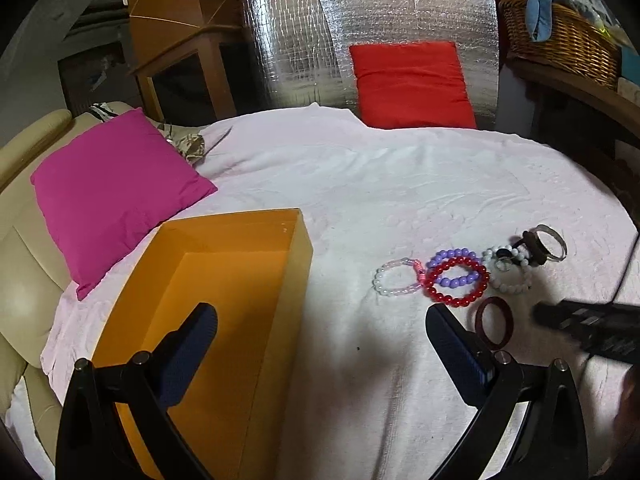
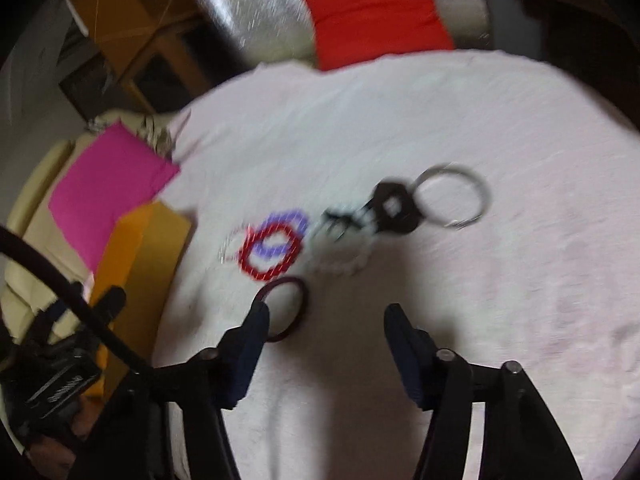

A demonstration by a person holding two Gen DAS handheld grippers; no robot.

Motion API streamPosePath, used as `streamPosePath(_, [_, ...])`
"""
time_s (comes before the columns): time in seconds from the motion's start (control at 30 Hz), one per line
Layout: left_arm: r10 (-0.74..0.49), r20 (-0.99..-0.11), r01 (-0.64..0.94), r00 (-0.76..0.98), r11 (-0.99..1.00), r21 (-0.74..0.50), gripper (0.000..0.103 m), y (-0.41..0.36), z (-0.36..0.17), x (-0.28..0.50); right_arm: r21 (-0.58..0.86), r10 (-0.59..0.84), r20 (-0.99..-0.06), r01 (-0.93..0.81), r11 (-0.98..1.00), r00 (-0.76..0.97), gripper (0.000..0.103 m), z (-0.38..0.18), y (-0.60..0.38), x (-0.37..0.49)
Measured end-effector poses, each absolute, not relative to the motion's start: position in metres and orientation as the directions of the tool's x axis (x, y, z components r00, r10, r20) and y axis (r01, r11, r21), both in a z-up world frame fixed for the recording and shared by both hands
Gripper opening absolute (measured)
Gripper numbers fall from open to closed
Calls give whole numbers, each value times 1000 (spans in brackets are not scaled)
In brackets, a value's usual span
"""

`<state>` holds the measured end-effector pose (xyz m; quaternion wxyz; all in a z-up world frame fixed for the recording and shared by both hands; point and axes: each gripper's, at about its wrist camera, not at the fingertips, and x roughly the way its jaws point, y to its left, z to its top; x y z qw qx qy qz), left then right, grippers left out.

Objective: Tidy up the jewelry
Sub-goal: 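Grasp the dark maroon bangle with the right tool while the left grasps the red bead bracelet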

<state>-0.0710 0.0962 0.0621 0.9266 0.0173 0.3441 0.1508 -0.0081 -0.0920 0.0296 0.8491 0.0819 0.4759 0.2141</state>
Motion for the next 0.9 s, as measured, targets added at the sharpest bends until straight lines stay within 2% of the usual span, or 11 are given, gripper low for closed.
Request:
streamPosePath(0.03, [291,-633,-267,717,954,136,103,97,62,-71,339,440,-785,-292,894,437,52,23,-81,-7])
streamPosePath(0.17, [305,-634,-269,711,950,155,103,99,62,-70,319,416,-808,-284,904,418,46,6,-56,-3])
streamPosePath(0.33, [270,-654,-237,706,961,142,103,98,57,-64,232,351,-817,-296,927,458,9,0,-44,-4])
streamPosePath(0.67, [131,-677,-76,724,991,110,102,58,52,-38,301,362,-802,-203,932,474,6,13,-102,1])
streamPosePath(0.7, [121,-682,-61,722,992,112,98,54,49,-34,305,360,-805,-191,933,472,6,12,-108,2])
streamPosePath(0.73, [105,-690,-39,716,993,111,88,49,46,-28,307,357,-809,-182,934,466,6,11,-113,3])
streamPosePath(0.8, [73,-715,2,695,995,103,76,44,38,-15,314,356,-818,-168,935,453,6,8,-118,4])
streamPosePath(0.9, [62,-746,8,663,996,90,74,41,23,0,326,362,-821,-159,932,442,6,7,-122,2])
